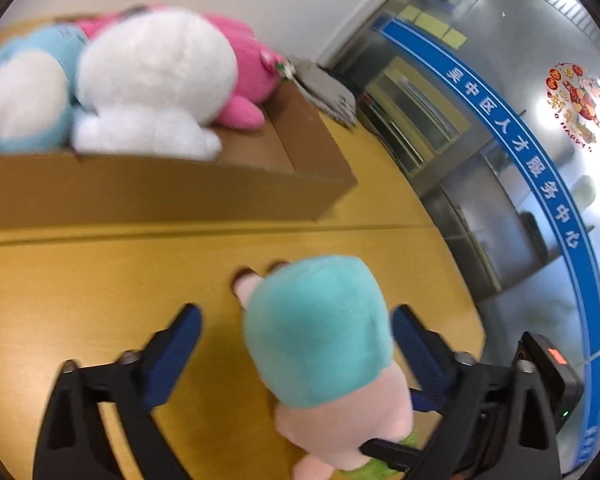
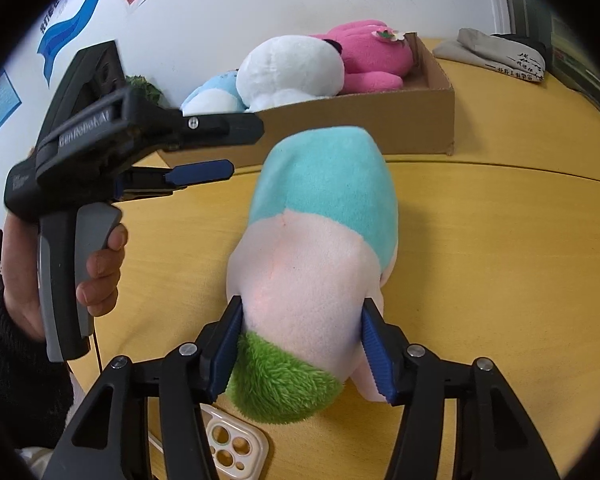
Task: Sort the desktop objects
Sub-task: 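Lift the teal-pink plush with both tools and carry it over the box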
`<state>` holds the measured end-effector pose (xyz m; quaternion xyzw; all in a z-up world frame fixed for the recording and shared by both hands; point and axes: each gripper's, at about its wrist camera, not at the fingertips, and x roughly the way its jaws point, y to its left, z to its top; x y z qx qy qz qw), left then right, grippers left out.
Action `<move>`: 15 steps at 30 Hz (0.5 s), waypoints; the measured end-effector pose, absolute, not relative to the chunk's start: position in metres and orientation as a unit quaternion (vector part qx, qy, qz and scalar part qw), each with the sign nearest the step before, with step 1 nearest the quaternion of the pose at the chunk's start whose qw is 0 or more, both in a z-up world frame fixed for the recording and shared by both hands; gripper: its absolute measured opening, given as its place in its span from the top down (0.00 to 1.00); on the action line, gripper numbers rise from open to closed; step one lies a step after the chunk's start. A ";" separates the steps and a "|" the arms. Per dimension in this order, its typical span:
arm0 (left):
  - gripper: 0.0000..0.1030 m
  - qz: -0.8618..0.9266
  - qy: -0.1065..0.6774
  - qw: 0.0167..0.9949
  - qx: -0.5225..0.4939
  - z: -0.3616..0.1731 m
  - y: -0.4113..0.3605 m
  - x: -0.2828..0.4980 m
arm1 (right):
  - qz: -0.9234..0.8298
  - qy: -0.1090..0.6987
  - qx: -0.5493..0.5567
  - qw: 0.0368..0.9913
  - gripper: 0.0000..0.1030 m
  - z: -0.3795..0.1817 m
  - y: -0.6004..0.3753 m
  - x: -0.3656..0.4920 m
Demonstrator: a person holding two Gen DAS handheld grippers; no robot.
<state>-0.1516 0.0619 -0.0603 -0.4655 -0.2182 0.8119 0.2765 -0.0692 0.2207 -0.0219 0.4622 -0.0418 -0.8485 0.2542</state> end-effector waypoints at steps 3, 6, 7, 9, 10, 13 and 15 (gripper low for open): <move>0.01 0.784 -0.231 0.308 -0.487 -0.077 0.076 -0.160 | -0.848 -0.038 0.463 0.257 0.45 -0.024 0.220 -0.067; 0.08 0.767 -0.228 0.331 -0.500 -0.089 0.092 -0.164 | -0.843 -0.043 0.467 0.262 0.45 -0.026 0.224 -0.065; 0.10 0.768 -0.224 0.337 -0.497 -0.089 0.095 -0.164 | -0.841 -0.044 0.470 0.264 0.44 -0.028 0.226 -0.065; 0.16 0.771 -0.219 0.343 -0.491 -0.086 0.099 -0.163 | -0.839 -0.050 0.472 0.267 0.44 -0.029 0.230 -0.064; 0.18 0.772 -0.215 0.343 -0.490 -0.084 0.101 -0.161 | -0.838 -0.055 0.471 0.268 0.44 -0.029 0.232 -0.063; 0.23 0.779 -0.208 0.337 -0.486 -0.077 0.102 -0.157 | -0.841 -0.062 0.466 0.270 0.44 -0.029 0.235 -0.061; 0.24 0.786 -0.206 0.332 -0.480 -0.069 0.101 -0.153 | -0.845 -0.063 0.458 0.269 0.44 -0.026 0.235 -0.059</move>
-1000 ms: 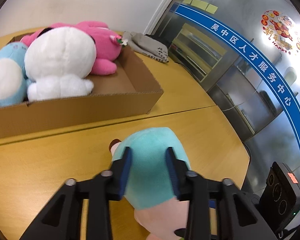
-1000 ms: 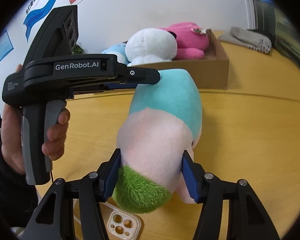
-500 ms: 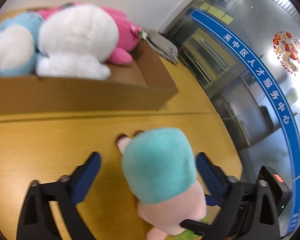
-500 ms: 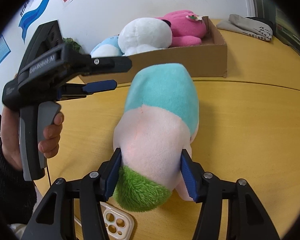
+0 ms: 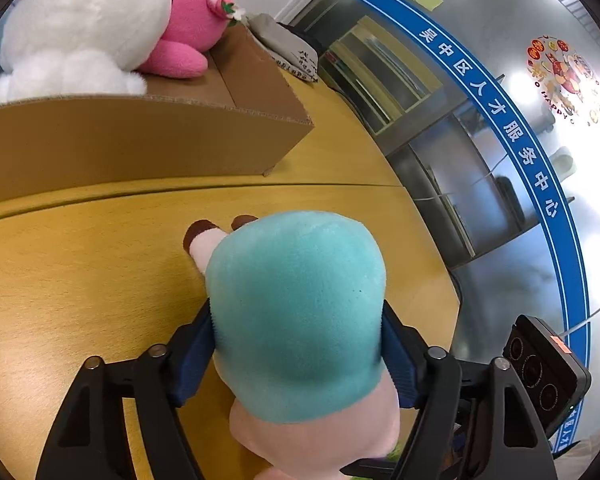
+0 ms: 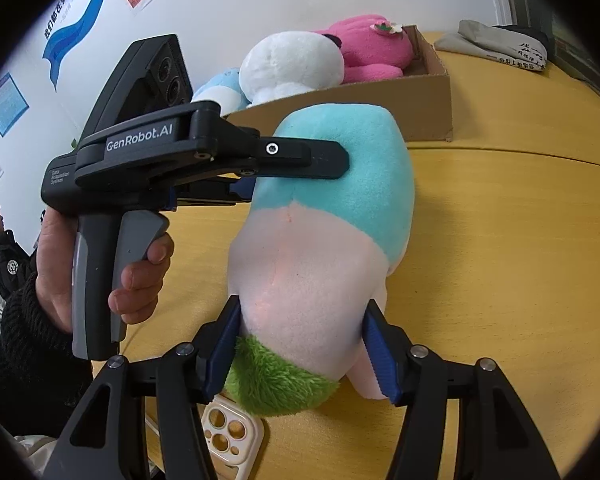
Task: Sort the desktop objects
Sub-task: 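Lift the teal-pink plush with both tools and carry it over the box, then lower the teal-pink plush into the box and open both tools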
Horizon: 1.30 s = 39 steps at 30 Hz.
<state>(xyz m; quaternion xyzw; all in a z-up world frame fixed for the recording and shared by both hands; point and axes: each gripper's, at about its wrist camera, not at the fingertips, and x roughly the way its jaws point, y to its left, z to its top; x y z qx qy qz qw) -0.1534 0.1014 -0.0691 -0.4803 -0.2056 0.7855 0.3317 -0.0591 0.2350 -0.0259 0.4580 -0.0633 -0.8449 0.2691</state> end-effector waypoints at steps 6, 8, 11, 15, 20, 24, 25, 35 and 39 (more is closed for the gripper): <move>0.24 0.816 -0.190 0.323 -0.440 -0.027 0.093 -0.153 | -0.862 -0.058 0.423 0.274 0.46 -0.002 0.233 -0.061; 0.24 0.826 -0.185 0.327 -0.420 -0.004 0.090 -0.161 | -0.871 -0.054 0.401 0.278 0.47 0.014 0.232 -0.066; 0.24 0.842 -0.166 0.333 -0.391 0.034 0.089 -0.187 | -0.885 -0.042 0.369 0.282 0.47 0.044 0.231 -0.085; 0.24 0.860 -0.142 0.336 -0.358 0.079 0.085 -0.243 | -0.899 -0.023 0.330 0.286 0.47 0.082 0.228 -0.131; 0.24 0.858 -0.158 0.330 -0.362 0.085 0.072 -0.329 | -0.907 -0.004 0.309 0.287 0.47 0.104 0.223 -0.211; 0.24 0.849 -0.168 0.302 -0.399 0.057 0.074 -0.393 | -0.897 0.001 0.333 0.291 0.47 0.087 0.218 -0.280; 0.24 0.844 -0.171 0.295 -0.413 0.045 0.075 -0.404 | -0.890 -0.001 0.349 0.292 0.47 0.077 0.218 -0.292; 0.23 0.829 -0.131 0.282 -0.464 -0.014 0.104 -0.410 | -0.833 -0.020 0.473 0.286 0.47 0.010 0.223 -0.324; 0.20 0.840 -0.058 0.264 -0.470 -0.020 0.120 -0.404 | -0.819 -0.003 0.506 0.270 0.46 -0.004 0.216 -0.325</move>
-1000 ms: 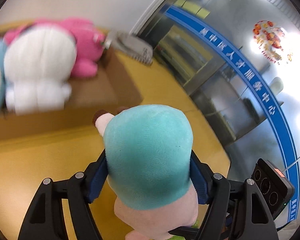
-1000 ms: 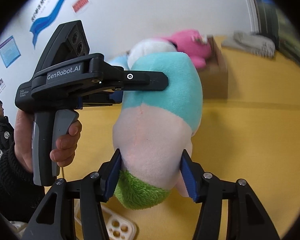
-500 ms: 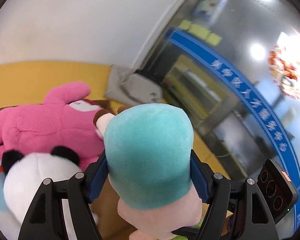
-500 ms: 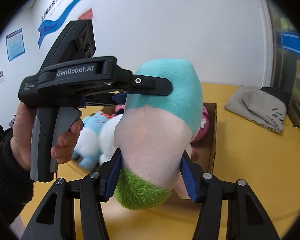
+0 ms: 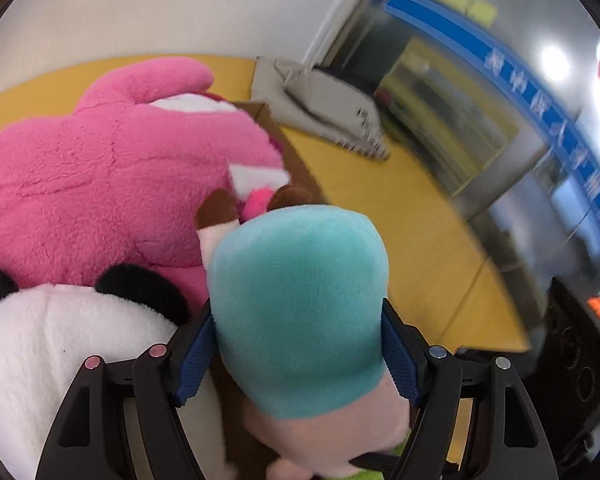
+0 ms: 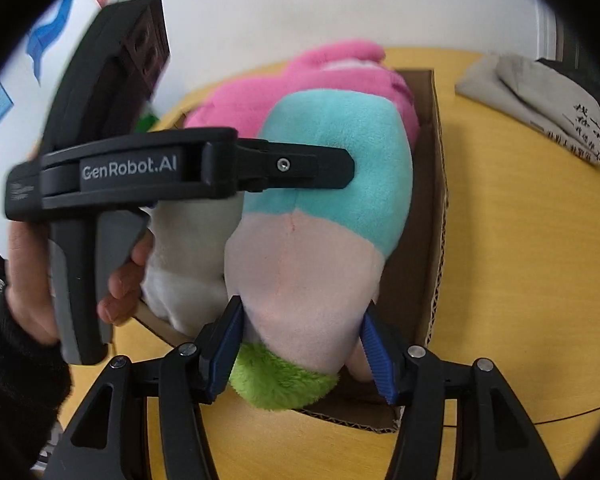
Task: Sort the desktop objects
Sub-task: 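Lower the teal-pink plush into the box and open both tools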
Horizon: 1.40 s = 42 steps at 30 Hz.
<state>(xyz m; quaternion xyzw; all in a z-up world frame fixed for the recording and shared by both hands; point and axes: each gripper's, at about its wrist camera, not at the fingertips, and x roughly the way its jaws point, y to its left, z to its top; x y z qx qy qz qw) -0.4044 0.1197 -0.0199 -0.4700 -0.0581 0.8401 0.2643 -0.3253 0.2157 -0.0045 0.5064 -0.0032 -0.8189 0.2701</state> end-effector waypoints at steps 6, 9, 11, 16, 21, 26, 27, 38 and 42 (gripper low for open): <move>0.16 0.870 -0.032 0.249 -0.426 0.019 0.109 -0.389 | -0.827 0.015 0.497 0.262 0.43 0.000 0.219 -0.314; 0.16 0.892 -0.032 0.243 -0.379 0.050 0.096 -0.384 | -0.837 0.010 0.481 0.262 0.43 0.013 0.231 -0.304; 0.16 0.895 -0.050 0.249 -0.367 0.063 0.090 -0.388 | -0.843 0.007 0.467 0.267 0.43 0.021 0.237 -0.302; 0.16 0.892 -0.008 0.244 -0.380 0.061 0.107 -0.410 | -0.851 0.003 0.449 0.273 0.43 0.032 0.237 -0.310; 0.18 0.882 0.003 0.220 -0.417 0.031 0.108 -0.442 | -0.854 -0.002 0.430 0.294 0.43 0.033 0.226 -0.321; 0.17 0.876 -0.018 0.224 -0.427 0.022 0.094 -0.451 | -0.853 0.000 0.459 0.248 0.43 0.009 0.209 -0.348; 0.17 0.875 -0.019 0.223 -0.429 0.021 0.092 -0.451 | -0.848 -0.015 0.471 0.243 0.43 0.001 0.209 -0.354; 0.14 0.872 -0.023 0.223 -0.435 0.017 0.087 -0.453 | -0.847 0.030 0.486 0.214 0.41 -0.010 0.172 -0.358; 0.15 0.871 -0.015 0.225 -0.437 0.023 0.090 -0.450 | -0.841 0.034 0.500 0.205 0.54 0.001 0.175 -0.355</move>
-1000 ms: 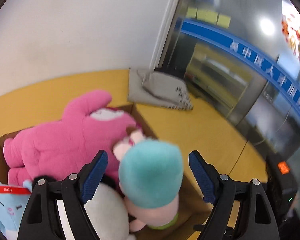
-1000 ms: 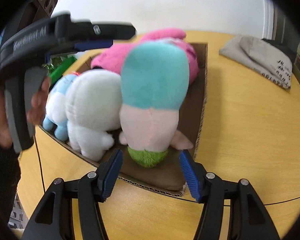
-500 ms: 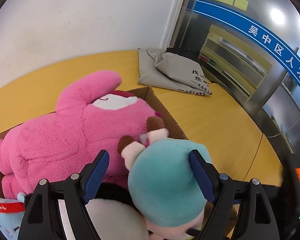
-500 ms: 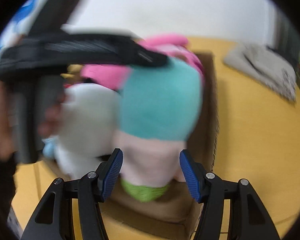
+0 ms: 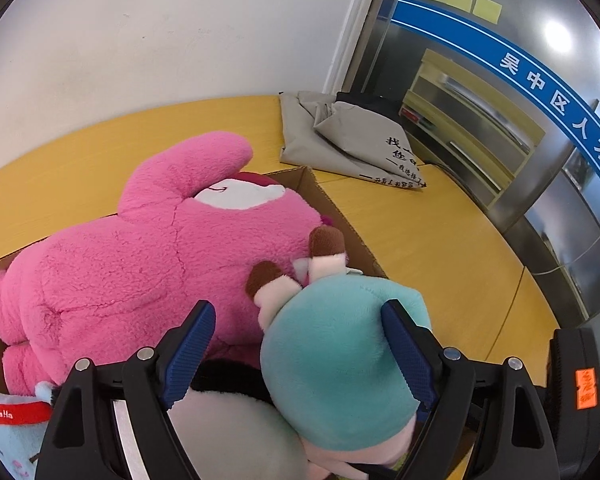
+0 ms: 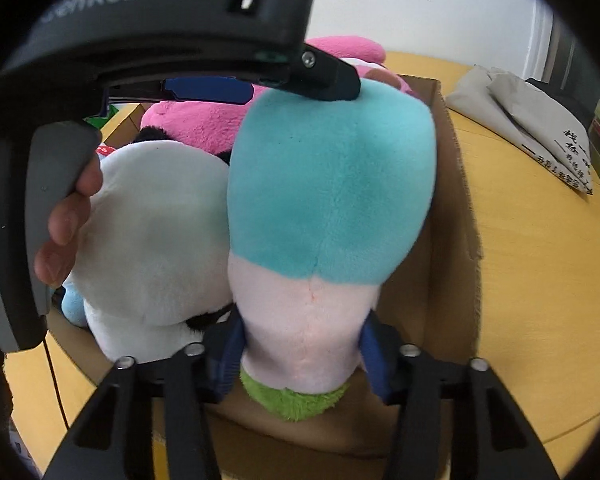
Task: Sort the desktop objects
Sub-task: 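Lower the teal-pink plush into the box and open both tools, then move both tools to the clear phone case on the table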
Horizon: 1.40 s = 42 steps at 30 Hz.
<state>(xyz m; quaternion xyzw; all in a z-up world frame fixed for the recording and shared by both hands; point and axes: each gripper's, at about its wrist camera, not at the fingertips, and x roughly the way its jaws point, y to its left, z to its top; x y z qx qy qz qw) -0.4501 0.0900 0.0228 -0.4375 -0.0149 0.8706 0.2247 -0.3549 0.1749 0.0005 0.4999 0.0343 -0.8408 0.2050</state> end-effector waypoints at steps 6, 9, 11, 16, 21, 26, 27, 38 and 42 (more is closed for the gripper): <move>0.16 0.866 0.042 0.216 -0.449 0.019 0.104 -0.446 | -0.796 0.040 0.560 0.226 0.55 0.020 0.186 -0.345; 0.16 0.863 0.065 0.196 -0.461 0.002 0.108 -0.453 | -0.778 0.038 0.585 0.226 0.53 0.007 0.187 -0.354; 0.15 0.862 0.056 0.194 -0.465 -0.004 0.105 -0.457 | -0.778 0.037 0.585 0.225 0.51 0.005 0.186 -0.357; 0.14 0.856 0.074 0.176 -0.480 -0.010 0.106 -0.460 | -0.787 0.049 0.574 0.220 0.43 0.004 0.182 -0.355; 0.15 0.856 0.036 0.177 -0.485 0.000 0.093 -0.459 | -0.817 0.028 0.529 0.226 0.38 0.031 0.196 -0.335; 0.15 0.881 -0.016 0.197 -0.430 0.052 0.062 -0.421 | -0.863 -0.017 0.429 0.267 0.32 0.096 0.237 -0.276; 0.15 0.887 -0.023 0.205 -0.413 0.065 0.054 -0.405 | -0.868 -0.034 0.411 0.276 0.27 0.107 0.246 -0.261; 0.00 0.913 -0.063 0.231 -0.330 0.102 -0.063 -0.144 | -0.879 0.031 0.332 0.340 0.21 0.115 0.271 -0.068; 0.00 0.905 -0.079 0.210 -0.361 0.060 -0.091 -0.052 | -0.859 0.032 0.357 0.365 0.21 0.074 0.265 -0.026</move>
